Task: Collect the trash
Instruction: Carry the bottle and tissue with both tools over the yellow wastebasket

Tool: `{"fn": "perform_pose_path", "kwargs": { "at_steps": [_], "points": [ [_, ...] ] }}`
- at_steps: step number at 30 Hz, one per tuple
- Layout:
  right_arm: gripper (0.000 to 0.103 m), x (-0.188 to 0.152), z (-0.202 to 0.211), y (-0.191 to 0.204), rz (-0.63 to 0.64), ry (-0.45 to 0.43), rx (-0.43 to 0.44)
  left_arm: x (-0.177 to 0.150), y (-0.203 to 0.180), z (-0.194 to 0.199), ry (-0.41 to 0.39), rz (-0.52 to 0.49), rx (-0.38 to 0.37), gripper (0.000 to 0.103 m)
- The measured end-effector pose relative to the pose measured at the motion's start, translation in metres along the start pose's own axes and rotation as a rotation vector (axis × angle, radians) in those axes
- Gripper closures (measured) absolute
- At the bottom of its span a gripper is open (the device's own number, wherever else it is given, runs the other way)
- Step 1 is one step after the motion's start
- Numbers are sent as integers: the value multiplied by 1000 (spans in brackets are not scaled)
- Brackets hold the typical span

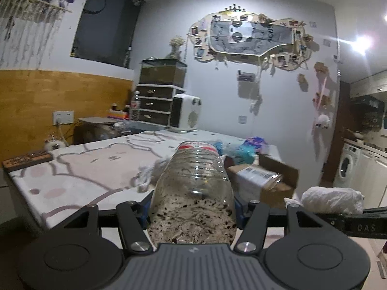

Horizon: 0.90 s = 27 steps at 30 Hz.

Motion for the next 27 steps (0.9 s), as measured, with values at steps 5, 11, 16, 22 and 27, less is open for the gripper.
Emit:
{"fn": "perform_pose_path", "kwargs": {
  "at_steps": [5, 11, 16, 22, 27],
  "points": [
    [88, -2, 33, -28, -42, -50, -66, 11, -40, 5, -12, -48, -66, 43],
    [88, -19, 76, -67, -97, -85, -169, 4, -103, 14, -4, -125, -184, 43],
    [88, -46, 114, -103, -158, -102, -257, -15, -154, 20, 28, -178, -280, 43],
    [88, -81, 146, -141, -240, -117, -339, -42, -208, 22, 66, -238, -369, 43],
    [88, -110, 160, -172, -309, -119, -394, -62, -246, 12, 114, -268, -414, 43]
  ]
}}
Point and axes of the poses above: each gripper's, at about its wrist camera, not at the fingertips, and z roughly against the way its jaws point, y to its left, x to its top, the point moved 10 cm from there along -z, roughly the way its jaws point, and after that the axes turned 14 degrees about y, right-handed, at the moved point
